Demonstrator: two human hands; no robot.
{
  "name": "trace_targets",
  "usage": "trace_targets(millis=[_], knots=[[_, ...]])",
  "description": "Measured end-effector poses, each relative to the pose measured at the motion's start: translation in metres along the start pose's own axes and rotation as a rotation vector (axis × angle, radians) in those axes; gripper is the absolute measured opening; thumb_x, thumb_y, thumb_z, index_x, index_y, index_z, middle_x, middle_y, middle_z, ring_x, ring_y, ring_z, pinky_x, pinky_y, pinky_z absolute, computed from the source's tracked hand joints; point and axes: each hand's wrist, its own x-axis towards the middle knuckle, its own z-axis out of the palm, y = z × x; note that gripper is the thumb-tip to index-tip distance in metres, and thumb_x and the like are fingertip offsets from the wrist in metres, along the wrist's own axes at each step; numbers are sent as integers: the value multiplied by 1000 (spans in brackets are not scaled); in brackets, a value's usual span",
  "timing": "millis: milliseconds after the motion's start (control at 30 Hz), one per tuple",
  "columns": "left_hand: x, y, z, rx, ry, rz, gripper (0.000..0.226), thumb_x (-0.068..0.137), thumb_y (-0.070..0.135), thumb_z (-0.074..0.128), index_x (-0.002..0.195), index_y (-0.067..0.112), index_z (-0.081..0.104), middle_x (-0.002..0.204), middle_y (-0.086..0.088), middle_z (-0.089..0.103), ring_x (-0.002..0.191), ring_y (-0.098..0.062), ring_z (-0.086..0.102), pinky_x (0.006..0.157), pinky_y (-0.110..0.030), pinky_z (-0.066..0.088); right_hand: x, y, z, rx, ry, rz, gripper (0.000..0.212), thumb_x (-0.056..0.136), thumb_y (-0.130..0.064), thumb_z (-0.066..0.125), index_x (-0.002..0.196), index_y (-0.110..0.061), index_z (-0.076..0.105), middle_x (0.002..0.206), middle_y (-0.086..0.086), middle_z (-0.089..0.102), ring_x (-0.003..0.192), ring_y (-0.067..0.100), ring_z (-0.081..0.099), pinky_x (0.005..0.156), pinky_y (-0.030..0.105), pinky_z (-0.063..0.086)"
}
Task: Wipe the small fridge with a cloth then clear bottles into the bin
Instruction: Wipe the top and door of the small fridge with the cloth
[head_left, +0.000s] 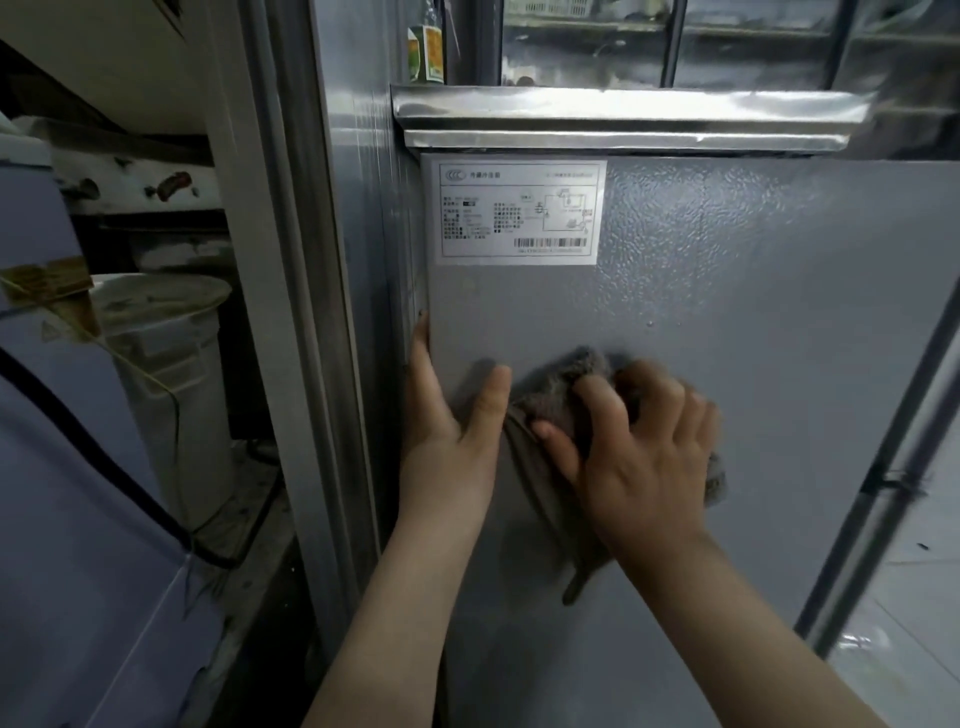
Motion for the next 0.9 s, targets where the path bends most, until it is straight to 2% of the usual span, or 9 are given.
trace_targets(millis=[100,167,233,333,500,600,733,833,900], knots=[[2,-6,6,71,86,38,80,76,55,51,144,38,13,147,7,35,128,-11,39,98,-25,32,22,8,-2,-3,23,27,39,92,-56,41,105,-20,45,108,10,35,86,29,38,72,42,32],[0,-9,11,102,157,50,80,77,53,54,145,34,17,146,5,36,128,-13,40,97,-24,33,47,15,-4,1,57,72,40,92,-58,39,107,-21,43,110,8,32,90,28,36,75,41,30],[-2,-10,14,90,190,59,75,80,47,56,144,34,19,143,6,38,124,-10,42,91,-16,36,78,20,-5,9,102,137,40,91,-59,36,107,-22,40,111,7,32,93,26,33,78,39,27],[-5,-9,18,52,212,65,73,81,45,59,143,34,22,139,10,40,115,-1,43,78,-1,34,114,22,-4,10,170,206,37,91,-57,37,106,-24,37,109,18,50,94,24,32,77,37,28],[-2,-12,19,100,254,98,72,81,45,58,143,27,24,139,3,42,120,-10,44,94,-24,37,102,16,0,6,205,239,37,89,-53,46,108,-22,39,105,19,55,93,25,36,76,37,28],[0,-12,20,152,268,102,74,81,44,57,143,23,24,140,-1,41,124,-14,43,95,-24,35,56,16,0,28,111,175,39,91,-54,43,111,-21,42,112,14,43,95,28,38,77,39,30],[-1,-12,20,159,276,111,78,77,49,54,143,22,24,141,-2,41,125,-16,43,100,-28,37,-2,25,-2,13,5,69,41,91,-56,41,107,-18,45,108,12,36,85,30,40,72,41,32],[-1,-13,21,167,283,97,79,75,54,52,142,24,22,142,-3,41,126,-20,43,103,-42,39,2,31,-4,-2,-20,14,40,92,-56,40,106,-18,45,107,11,36,83,30,39,72,42,32],[-1,-13,23,167,292,95,77,77,53,53,142,24,23,141,-3,41,126,-21,43,103,-44,39,16,36,-7,-6,-9,15,41,92,-57,39,107,-19,45,108,11,35,85,30,38,74,42,32]])
